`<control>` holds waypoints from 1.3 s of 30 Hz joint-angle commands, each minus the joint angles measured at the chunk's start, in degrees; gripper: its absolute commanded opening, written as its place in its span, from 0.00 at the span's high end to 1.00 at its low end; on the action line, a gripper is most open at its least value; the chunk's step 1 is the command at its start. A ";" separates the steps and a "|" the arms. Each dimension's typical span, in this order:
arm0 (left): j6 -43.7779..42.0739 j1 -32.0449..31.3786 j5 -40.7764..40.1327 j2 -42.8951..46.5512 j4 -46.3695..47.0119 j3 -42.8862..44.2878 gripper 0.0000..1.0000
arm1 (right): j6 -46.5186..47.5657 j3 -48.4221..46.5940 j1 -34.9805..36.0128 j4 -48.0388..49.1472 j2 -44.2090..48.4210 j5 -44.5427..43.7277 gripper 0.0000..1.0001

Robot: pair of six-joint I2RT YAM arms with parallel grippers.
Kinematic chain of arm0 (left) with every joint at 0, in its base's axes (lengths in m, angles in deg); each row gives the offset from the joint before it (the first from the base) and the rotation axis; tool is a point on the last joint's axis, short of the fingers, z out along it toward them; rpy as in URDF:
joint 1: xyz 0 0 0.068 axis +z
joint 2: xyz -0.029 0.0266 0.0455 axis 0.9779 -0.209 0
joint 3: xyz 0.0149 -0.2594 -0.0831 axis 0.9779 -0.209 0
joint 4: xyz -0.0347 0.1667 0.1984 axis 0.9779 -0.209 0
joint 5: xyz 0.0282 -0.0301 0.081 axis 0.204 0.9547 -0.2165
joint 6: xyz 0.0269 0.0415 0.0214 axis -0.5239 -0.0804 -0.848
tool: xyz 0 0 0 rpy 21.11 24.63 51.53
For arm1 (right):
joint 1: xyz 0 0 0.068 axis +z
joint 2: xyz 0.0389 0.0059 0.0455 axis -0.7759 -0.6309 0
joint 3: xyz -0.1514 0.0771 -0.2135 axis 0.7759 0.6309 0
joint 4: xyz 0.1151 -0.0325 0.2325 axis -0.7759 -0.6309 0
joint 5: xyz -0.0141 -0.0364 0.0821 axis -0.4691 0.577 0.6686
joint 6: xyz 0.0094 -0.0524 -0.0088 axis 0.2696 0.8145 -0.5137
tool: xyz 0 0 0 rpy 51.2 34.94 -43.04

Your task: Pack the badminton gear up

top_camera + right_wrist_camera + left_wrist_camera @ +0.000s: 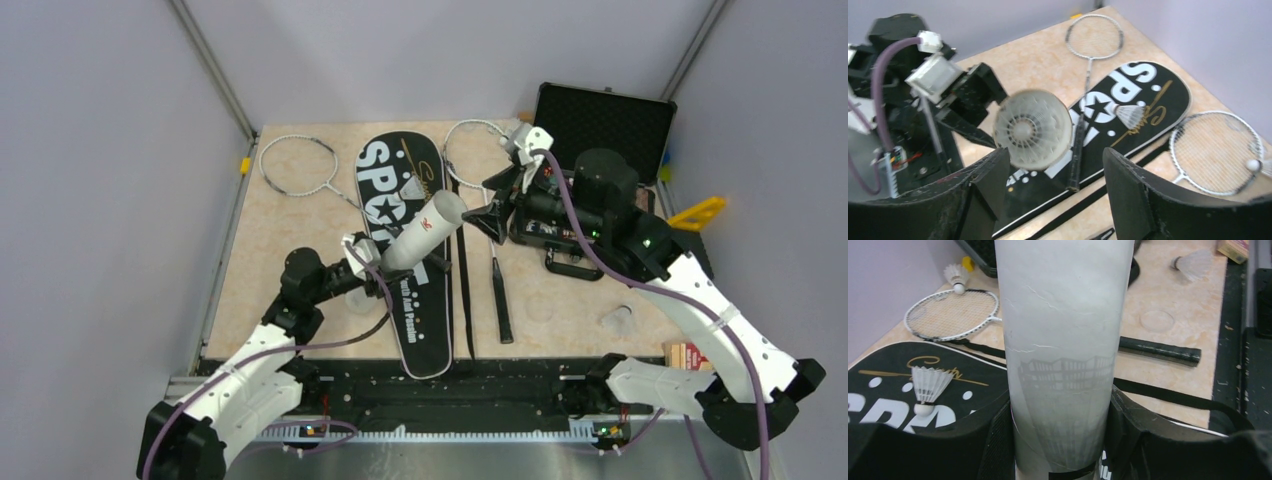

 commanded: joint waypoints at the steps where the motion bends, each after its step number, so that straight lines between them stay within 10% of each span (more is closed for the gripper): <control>1: 5.16 -0.27 -12.19 1.89 8.81 -0.31 0.77 | -3.40 5.81 0.61 12.41 4.95 -13.60 0.25; 4: 8.82 -0.28 -28.04 2.07 11.96 -0.82 0.77 | -7.35 12.69 0.60 20.69 7.80 -23.13 0.07; 12: 14.09 -0.28 -55.29 1.26 12.74 -0.22 0.78 | -16.81 23.01 -2.06 32.31 0.12 -32.43 0.03; 26: 14.03 -0.22 -58.66 -0.17 12.57 0.30 0.78 | -25.27 -0.55 -9.40 36.85 -45.43 -11.84 0.06; 39: 13.70 -0.22 -56.84 -2.54 12.39 1.38 0.78 | -29.32 -14.54 -9.38 43.51 -64.72 -5.40 0.25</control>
